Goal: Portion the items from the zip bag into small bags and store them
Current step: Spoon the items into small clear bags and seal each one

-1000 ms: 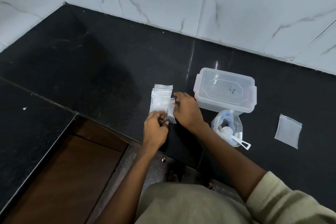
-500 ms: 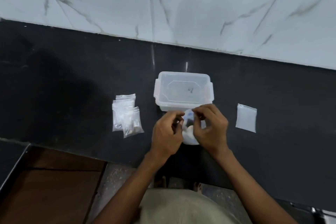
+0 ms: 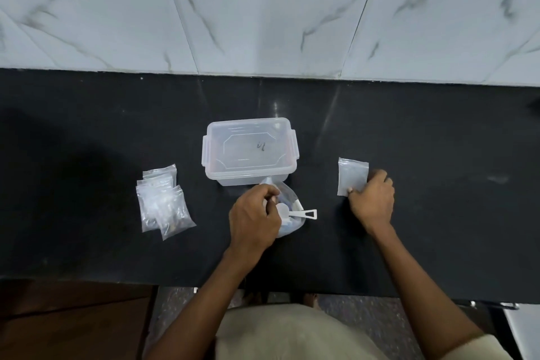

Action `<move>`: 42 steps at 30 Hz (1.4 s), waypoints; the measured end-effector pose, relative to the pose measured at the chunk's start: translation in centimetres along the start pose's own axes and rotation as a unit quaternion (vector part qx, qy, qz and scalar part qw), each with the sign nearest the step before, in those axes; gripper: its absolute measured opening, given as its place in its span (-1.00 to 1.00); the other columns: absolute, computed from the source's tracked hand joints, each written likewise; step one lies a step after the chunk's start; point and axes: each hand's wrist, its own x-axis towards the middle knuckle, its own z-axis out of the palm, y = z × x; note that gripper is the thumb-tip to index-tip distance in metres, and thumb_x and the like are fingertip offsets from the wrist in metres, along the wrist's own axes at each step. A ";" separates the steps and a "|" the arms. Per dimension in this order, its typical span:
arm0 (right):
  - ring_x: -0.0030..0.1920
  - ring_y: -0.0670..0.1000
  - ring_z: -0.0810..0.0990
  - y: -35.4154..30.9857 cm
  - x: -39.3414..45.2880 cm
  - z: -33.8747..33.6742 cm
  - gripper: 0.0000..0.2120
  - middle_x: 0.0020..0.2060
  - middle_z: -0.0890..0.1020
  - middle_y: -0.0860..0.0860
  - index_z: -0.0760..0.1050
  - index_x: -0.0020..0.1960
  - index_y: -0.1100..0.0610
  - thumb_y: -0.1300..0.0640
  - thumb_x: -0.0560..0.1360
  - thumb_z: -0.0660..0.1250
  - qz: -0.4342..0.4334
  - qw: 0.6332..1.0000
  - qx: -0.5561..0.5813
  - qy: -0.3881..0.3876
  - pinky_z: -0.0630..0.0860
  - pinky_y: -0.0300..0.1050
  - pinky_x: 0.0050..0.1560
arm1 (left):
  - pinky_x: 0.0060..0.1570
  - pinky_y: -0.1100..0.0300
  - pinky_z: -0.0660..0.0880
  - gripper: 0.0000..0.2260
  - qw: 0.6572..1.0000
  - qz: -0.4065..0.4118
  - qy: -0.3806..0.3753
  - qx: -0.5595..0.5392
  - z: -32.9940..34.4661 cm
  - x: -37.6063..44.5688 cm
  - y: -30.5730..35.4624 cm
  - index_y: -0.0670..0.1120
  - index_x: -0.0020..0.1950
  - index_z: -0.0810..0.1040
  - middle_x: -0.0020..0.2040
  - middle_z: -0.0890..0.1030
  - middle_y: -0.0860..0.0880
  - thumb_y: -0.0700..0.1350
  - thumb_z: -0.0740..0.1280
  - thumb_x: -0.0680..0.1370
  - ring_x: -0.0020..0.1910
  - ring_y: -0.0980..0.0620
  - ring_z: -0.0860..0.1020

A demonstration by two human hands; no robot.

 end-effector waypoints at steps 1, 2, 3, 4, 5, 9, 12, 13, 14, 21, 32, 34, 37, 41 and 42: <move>0.21 0.32 0.51 -0.1 -0.1 0.0 -0.49 0.21 0.52 0.28 0.33 0.30 0.28 0.18 0.46 0.47 0.018 0.999 0.045 -0.007 0.51 0.15 0.13 | -0.11 0.11 0.59 -0.90 1.000 -0.005 0.000 0.008 -0.1 0.0 0.0 0.00 -0.07 0.66 -0.12 0.69 0.15 -0.20 0.40 0.53 -0.16 0.15 0.59; 0.20 0.31 0.54 -0.2 -0.1 0.0 -0.52 0.21 0.54 0.26 0.33 0.31 0.27 0.17 0.49 0.43 0.039 0.996 0.080 -0.016 0.50 0.07 0.06 | -0.11 0.10 0.59 -0.90 1.000 -0.008 0.001 0.018 -0.2 0.1 0.1 0.01 -0.08 0.66 -0.13 0.69 0.15 -0.19 0.40 0.53 -0.16 0.13 0.60; 0.19 0.30 0.56 -0.3 -0.3 -0.1 -0.54 0.21 0.56 0.24 0.34 0.32 0.26 0.18 0.51 0.41 0.059 0.993 0.103 -0.025 0.48 0.01 0.01 | -0.11 0.10 0.59 -0.90 1.000 -0.008 0.004 0.029 -0.3 0.0 0.2 0.03 -0.09 0.66 -0.14 0.69 0.15 -0.18 0.40 0.52 -0.15 0.12 0.60; 0.18 0.27 0.57 -0.4 -0.4 -0.2 -0.56 0.19 0.57 0.22 0.36 0.32 0.24 0.20 0.51 0.40 0.070 0.990 0.120 -0.030 0.48 -0.01 0.00 | -0.12 0.09 0.58 -0.89 0.999 -0.005 0.008 0.038 -0.3 0.0 0.3 0.04 -0.08 0.66 -0.14 0.69 0.14 -0.17 0.40 0.51 -0.15 0.10 0.60; 0.16 0.23 0.59 -0.4 -0.6 -0.4 -0.58 0.15 0.58 0.18 0.39 0.31 0.22 0.22 0.50 0.41 0.071 0.987 0.142 -0.029 0.50 -0.02 0.02 | -0.12 0.08 0.58 -0.90 0.999 -0.002 0.011 0.044 -0.4 -0.1 0.4 0.04 -0.08 0.66 -0.15 0.69 0.14 -0.16 0.41 0.50 -0.15 0.09 0.59; -0.12 -0.07 0.59 -1.9 -2.6 -1.7 -0.63 -0.17 0.59 -0.03 0.47 0.23 0.13 0.25 0.47 0.49 0.000 0.965 0.261 -0.004 0.57 -0.03 0.17 | -0.01 0.01 0.60 -0.87 0.998 -0.001 0.024 -0.050 -0.1 0.1 1.2 -0.06 0.04 0.65 -0.07 0.68 0.09 -0.17 0.40 0.50 -0.07 0.08 0.61; -0.22 -0.06 0.58 -3.6 -5.3 -2.7 -0.59 -0.22 0.60 -0.02 0.47 0.21 0.08 0.26 0.45 0.54 -0.103 0.942 0.320 -0.009 0.60 -0.15 -0.04 | 0.13 0.19 0.56 -0.63 0.988 -0.026 -0.018 -0.152 -0.2 0.9 2.5 -0.08 0.30 0.54 0.11 0.64 0.05 -0.06 0.41 0.51 0.08 0.10 0.60; -0.23 -0.06 0.58 -4.0 -6.2 -2.8 -0.57 -0.22 0.61 -0.01 0.47 0.21 0.08 0.27 0.43 0.55 -0.141 0.935 0.325 -0.018 0.58 -0.20 -0.11 | 0.15 0.25 0.53 -0.59 0.982 -0.044 -0.047 -0.179 -0.3 1.1 3.1 -0.07 0.36 0.50 0.15 0.62 0.05 -0.04 0.44 0.53 0.12 0.11 0.59; -0.25 -0.08 0.58 -4.4 -7.1 -2.9 -0.55 -0.23 0.61 -0.01 0.47 0.20 0.07 0.28 0.41 0.56 -0.177 0.929 0.325 -0.029 0.55 -0.26 -0.18 | 0.14 0.28 0.52 -0.58 0.973 -0.065 -0.072 -0.207 -0.3 1.4 3.6 -0.07 0.37 0.50 0.16 0.63 0.04 -0.06 0.46 0.54 0.12 0.12 0.59; -0.12 -0.05 0.54 -5.6 -10.2 -2.4 -0.51 -0.12 0.55 -0.10 0.47 0.28 0.05 0.22 0.41 0.54 -0.364 0.899 0.241 -0.035 0.47 -0.25 -0.13 | -0.04 -0.06 0.66 -0.89 0.959 -0.114 -0.044 -0.254 -1.1 1.4 3.4 -0.24 -0.13 0.70 -0.19 0.73 -0.17 -0.20 0.52 0.49 -0.18 -0.09 0.71; -0.06 0.02 0.53 -7.5 -10.3 -3.4 -0.84 -0.12 0.64 0.00 0.70 -0.08 0.17 0.32 0.37 0.56 -0.476 0.859 0.182 0.048 0.45 -0.25 -0.07 | -0.21 0.24 0.64 -0.92 0.956 -0.088 -0.034 -0.277 -3.7 0.0 2.7 -0.20 -0.19 0.75 -0.27 0.74 -0.03 -0.25 0.61 0.38 -0.25 -0.03 0.72; -0.13 0.02 0.53 -7.5 -10.3 -3.6 -0.87 -0.16 0.65 -0.05 0.69 -0.13 0.17 0.32 0.36 0.56 -0.493 0.850 0.181 0.043 0.47 -0.19 -0.14 | -0.21 0.27 0.62 -0.92 0.953 -0.090 -0.055 -0.283 -4.0 -0.1 2.4 -0.16 -0.18 0.75 -0.26 0.74 0.00 -0.26 0.60 0.39 -0.26 0.03 0.72; -0.24 -0.08 0.55 -7.7 -10.7 -4.0 -0.86 -0.22 0.60 -0.17 0.62 -0.10 0.11 0.29 0.41 0.50 -0.497 0.851 0.161 -0.045 0.52 -0.11 -0.23 | -0.06 0.20 0.63 -0.78 0.942 -0.078 -0.139 -0.296 -4.7 0.1 1.6 -0.06 -0.02 0.72 -0.13 0.76 -0.03 -0.31 0.58 0.41 -0.13 0.08 0.71; -0.32 0.00 0.61 -8.5 -11.0 -4.2 -0.82 -0.24 0.68 -0.12 0.54 0.07 0.03 0.24 0.53 0.35 -0.510 0.841 0.114 -0.140 0.54 0.02 -0.25 | 0.06 0.18 0.61 -0.67 0.908 -0.065 -0.318 -0.265 -6.3 0.8 1.0 -0.13 0.18 0.63 -0.02 0.72 -0.02 -0.35 0.51 0.45 -0.02 0.09 0.68; -0.32 0.01 0.61 -8.7 -11.0 -4.3 -0.75 -0.25 0.69 -0.10 0.56 0.13 -0.02 0.24 0.52 0.34 -0.519 0.836 0.096 -0.151 0.54 0.00 -0.24 | 0.01 0.23 0.59 -0.73 0.897 -0.063 -0.350 -0.263 -6.6 1.0 0.9 -0.19 0.13 0.63 -0.07 0.72 0.01 -0.37 0.49 0.46 -0.05 0.12 0.67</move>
